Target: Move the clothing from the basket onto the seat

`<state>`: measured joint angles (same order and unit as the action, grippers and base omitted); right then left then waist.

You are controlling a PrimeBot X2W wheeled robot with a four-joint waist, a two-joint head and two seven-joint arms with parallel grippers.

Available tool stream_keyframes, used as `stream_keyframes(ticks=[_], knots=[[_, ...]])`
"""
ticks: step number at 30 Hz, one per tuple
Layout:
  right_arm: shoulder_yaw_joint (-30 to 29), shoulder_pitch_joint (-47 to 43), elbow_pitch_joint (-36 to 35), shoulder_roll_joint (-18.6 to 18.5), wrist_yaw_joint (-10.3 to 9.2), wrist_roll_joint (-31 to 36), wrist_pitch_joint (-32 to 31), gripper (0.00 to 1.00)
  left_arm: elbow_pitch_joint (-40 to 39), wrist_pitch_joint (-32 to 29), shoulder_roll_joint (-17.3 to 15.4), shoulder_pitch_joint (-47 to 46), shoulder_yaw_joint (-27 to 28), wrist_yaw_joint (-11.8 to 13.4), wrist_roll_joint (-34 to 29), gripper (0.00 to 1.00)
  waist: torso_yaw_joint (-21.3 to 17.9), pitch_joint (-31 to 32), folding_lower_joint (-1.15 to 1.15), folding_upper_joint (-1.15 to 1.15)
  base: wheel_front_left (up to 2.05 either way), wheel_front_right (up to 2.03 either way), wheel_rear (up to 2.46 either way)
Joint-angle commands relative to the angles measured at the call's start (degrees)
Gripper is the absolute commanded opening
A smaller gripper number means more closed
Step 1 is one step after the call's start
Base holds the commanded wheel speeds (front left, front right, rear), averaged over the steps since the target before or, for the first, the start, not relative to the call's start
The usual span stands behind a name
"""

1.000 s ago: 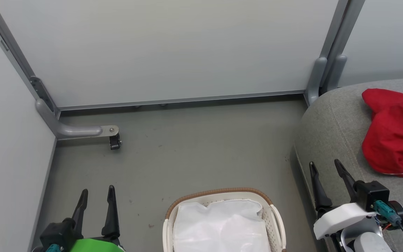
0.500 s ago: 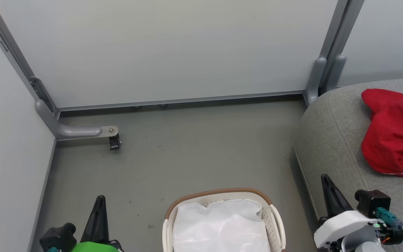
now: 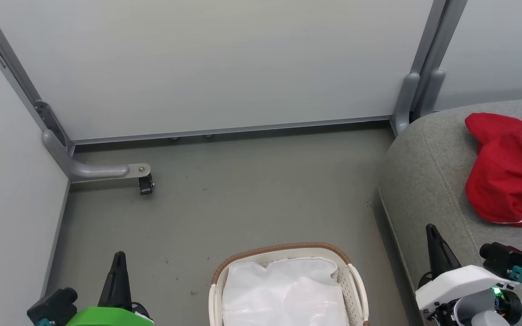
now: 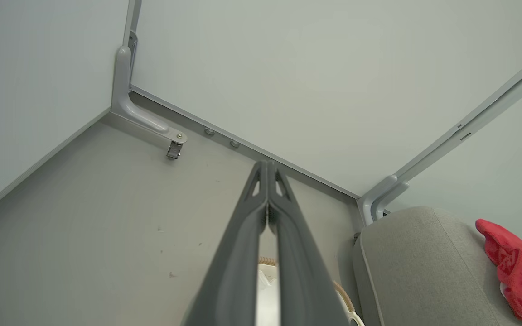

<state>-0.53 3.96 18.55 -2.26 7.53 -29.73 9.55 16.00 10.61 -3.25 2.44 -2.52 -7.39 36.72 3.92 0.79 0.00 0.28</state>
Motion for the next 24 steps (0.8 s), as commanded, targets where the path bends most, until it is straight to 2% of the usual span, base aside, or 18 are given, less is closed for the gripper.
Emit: stream_keyframes(ticks=[1,24], knots=[[-0.4,1.2,-1.1,-0.3,-0.01,-2.6,-0.6,0.00,-0.9,-0.4,-0.6,-2.1,0.3,0.0,2.5,0.00,-0.1,0.0,0.00,-0.05,0.00,0.00,0.00],[-2.1,1.7,-2.3,-0.5,-0.03,-21.1,-5.4,0.00,-1.4,-4.8,-1.1,-4.3,2.1,-0.1,19.7,0.00,-0.9,-0.2,0.00,-0.10,0.00,0.00,0.00]])
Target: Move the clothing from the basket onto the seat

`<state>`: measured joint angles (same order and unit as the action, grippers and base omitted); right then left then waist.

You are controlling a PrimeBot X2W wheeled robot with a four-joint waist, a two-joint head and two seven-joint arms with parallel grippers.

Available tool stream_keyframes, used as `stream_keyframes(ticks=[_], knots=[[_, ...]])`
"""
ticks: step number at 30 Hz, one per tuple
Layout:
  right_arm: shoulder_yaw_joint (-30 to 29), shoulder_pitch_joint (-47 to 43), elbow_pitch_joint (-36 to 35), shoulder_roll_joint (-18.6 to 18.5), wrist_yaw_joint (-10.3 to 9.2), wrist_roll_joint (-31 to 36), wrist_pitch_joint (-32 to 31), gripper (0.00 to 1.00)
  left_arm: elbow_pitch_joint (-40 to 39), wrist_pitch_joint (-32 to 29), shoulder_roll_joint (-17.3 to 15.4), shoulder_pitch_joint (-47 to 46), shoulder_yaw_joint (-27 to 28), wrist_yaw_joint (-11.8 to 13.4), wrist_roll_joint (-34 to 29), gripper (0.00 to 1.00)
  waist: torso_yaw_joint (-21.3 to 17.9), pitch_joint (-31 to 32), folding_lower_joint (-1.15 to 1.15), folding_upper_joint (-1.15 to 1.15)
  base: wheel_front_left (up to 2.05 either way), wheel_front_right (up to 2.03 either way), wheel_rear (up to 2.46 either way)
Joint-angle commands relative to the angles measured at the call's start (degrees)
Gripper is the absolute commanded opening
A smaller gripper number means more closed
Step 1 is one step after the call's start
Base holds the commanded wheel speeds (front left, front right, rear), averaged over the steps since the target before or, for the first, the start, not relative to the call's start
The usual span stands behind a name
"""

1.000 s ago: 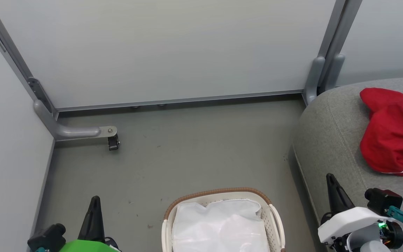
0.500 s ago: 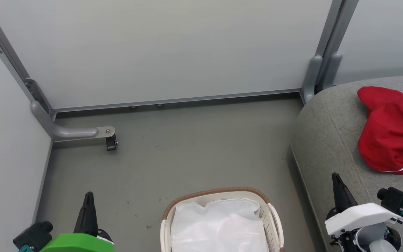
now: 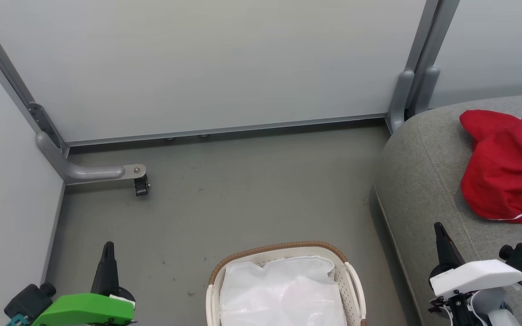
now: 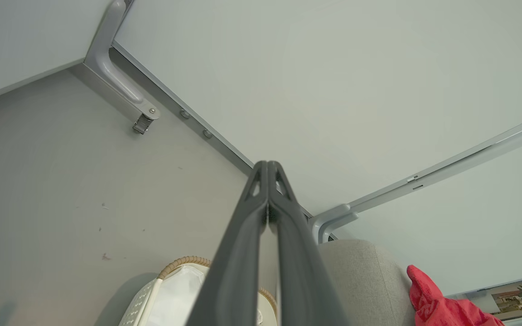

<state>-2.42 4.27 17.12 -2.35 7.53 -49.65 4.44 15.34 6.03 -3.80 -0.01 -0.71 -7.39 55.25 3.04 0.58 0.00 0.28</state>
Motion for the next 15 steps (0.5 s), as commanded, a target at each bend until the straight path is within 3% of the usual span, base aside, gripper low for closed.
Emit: stream_keyframes(ticks=[1,15], knots=[[-0.3,1.4,-0.9,-0.4,-0.03,-2.0,-0.4,0.00,-0.8,-0.4,-0.5,-1.9,0.4,-0.1,1.9,0.00,-0.1,0.0,0.00,-0.10,0.00,0.00,0.00],[-1.2,1.6,-1.5,-0.5,-0.03,-11.3,-2.9,0.00,-1.0,-2.8,-0.6,-2.9,1.5,-0.1,10.4,0.00,-0.6,-0.1,0.00,-0.13,0.00,0.00,0.00]])
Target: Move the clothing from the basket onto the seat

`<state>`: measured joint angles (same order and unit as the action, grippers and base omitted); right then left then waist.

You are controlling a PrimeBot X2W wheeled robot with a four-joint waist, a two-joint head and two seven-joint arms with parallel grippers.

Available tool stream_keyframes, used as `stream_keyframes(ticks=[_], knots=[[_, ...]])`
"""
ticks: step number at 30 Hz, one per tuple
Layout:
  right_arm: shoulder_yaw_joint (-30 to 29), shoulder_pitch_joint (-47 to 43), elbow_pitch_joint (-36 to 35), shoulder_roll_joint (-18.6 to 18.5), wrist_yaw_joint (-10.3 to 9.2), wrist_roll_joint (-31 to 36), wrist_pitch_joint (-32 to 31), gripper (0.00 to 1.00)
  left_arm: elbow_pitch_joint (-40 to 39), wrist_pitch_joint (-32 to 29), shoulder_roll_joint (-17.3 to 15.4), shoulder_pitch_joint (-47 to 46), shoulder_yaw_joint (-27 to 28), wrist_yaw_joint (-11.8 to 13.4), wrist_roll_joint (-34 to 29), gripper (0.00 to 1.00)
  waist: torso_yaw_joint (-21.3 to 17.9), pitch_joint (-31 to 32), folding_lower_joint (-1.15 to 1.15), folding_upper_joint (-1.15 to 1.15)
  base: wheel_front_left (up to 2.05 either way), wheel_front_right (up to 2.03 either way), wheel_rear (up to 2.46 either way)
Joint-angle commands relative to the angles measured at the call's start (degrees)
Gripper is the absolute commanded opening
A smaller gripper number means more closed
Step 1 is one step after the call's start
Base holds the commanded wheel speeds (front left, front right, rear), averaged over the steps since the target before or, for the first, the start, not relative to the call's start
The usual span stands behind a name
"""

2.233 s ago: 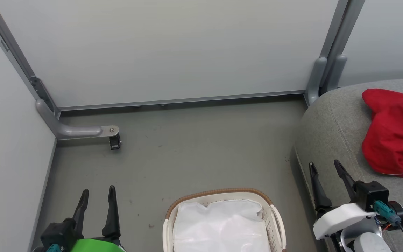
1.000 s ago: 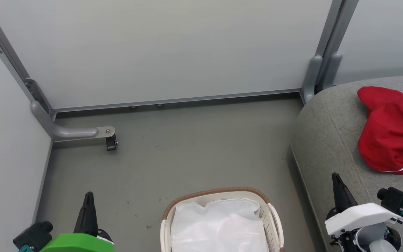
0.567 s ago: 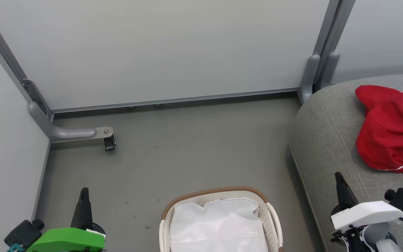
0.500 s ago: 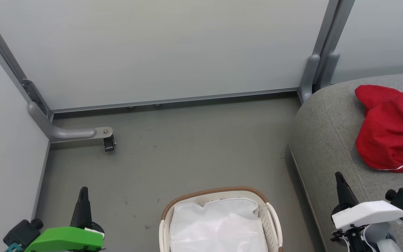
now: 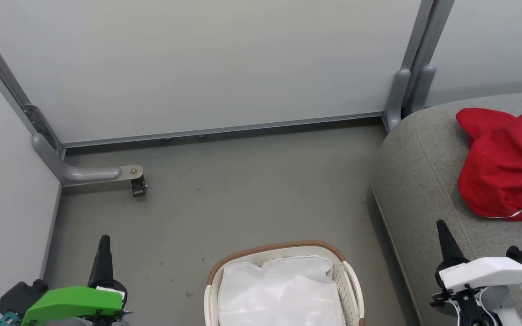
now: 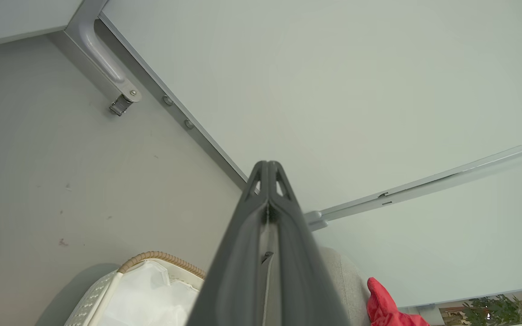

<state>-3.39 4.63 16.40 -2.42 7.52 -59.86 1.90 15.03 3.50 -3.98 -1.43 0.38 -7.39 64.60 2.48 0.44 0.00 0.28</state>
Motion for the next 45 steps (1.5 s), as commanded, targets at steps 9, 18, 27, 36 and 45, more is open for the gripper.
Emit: stream_keyframes(ticks=[9,18,27,36,45], knots=[[-0.8,1.4,-1.1,-0.4,-0.03,-6.5,-1.8,0.00,-0.8,-1.7,-0.4,-2.2,1.0,-0.1,5.9,0.00,-0.3,-0.1,0.00,-0.15,0.00,0.00,0.00],[-1.3,1.4,-1.4,-0.5,-0.03,-11.9,-3.2,0.00,-0.9,-3.1,-0.4,-2.8,1.8,-0.1,10.8,0.00,-0.7,-0.2,0.00,-0.17,0.00,0.00,0.00],[-1.7,1.6,-1.7,-0.5,-0.03,-16.6,-4.4,0.00,-1.0,-4.4,-0.4,-3.4,2.4,-0.1,14.9,0.00,-1.1,-0.3,0.00,-0.19,0.00,0.00,0.00],[-2.1,1.7,-1.9,-0.5,-0.03,-20.7,-5.5,0.00,-1.0,-5.6,-0.3,-3.8,3.0,-0.1,18.6,0.00,-1.4,-0.3,0.00,-0.21,0.00,0.00,0.00],[-2.5,1.7,-2.1,-0.6,-0.03,-24.7,-6.6,0.00,-1.1,-6.7,-0.2,-4.3,3.6,-0.1,22.2,0.00,-1.7,-0.4,0.00,-0.23,0.00,0.00,0.00]])
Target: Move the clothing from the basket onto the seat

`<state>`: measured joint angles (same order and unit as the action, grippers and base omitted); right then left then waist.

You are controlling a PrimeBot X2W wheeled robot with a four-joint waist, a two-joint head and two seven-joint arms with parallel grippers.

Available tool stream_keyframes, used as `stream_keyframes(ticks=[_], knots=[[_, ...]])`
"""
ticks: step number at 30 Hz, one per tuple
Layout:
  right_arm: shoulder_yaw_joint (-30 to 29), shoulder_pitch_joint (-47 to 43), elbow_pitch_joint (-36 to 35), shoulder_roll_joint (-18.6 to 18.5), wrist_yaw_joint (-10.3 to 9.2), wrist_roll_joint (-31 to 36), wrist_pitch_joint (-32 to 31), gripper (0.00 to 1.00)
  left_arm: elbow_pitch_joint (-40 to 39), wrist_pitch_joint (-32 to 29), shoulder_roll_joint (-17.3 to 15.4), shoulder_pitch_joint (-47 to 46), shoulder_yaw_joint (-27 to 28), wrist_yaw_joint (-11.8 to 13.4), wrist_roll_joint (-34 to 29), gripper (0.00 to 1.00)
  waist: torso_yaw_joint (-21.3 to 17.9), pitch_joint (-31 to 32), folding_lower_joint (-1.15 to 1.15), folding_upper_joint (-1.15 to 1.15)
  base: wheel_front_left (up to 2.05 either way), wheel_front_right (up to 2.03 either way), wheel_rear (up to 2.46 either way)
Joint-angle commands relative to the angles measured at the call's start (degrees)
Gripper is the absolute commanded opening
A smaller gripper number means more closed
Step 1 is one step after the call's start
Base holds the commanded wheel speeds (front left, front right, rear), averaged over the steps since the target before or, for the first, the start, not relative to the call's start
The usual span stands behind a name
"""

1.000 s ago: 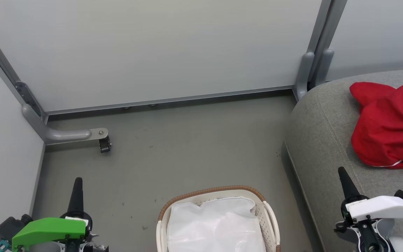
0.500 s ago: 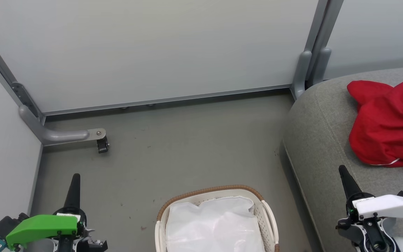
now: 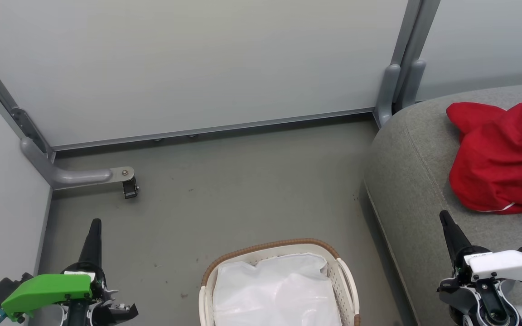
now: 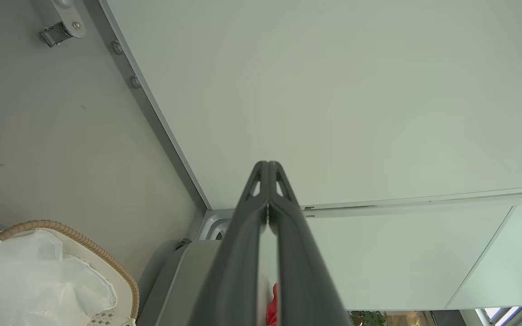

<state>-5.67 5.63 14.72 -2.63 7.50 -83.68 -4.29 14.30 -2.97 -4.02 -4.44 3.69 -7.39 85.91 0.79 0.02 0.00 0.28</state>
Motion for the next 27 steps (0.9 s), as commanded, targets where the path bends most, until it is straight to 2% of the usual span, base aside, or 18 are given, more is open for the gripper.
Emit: stream_keyframes(ticks=[1,21,27], knots=[[-0.3,0.7,-0.4,-0.3,-0.01,-1.2,-0.5,0.00,-0.3,-0.4,-0.2,-1.3,0.4,-0.1,1.1,0.00,0.0,0.0,0.00,-0.23,0.00,0.00,0.00],[-1.0,0.8,-0.9,-0.4,-0.01,-9.1,-2.4,0.00,-0.4,-2.6,0.1,-2.2,1.5,-0.2,8.0,0.00,-0.8,-0.2,0.00,-0.28,0.00,0.00,0.00],[-1.0,0.8,-0.8,-0.4,-0.01,-8.8,-2.4,0.00,-0.4,-2.7,0.2,-2.0,1.6,-0.2,7.7,0.00,-0.8,-0.2,0.00,-0.28,0.00,0.00,0.00]])
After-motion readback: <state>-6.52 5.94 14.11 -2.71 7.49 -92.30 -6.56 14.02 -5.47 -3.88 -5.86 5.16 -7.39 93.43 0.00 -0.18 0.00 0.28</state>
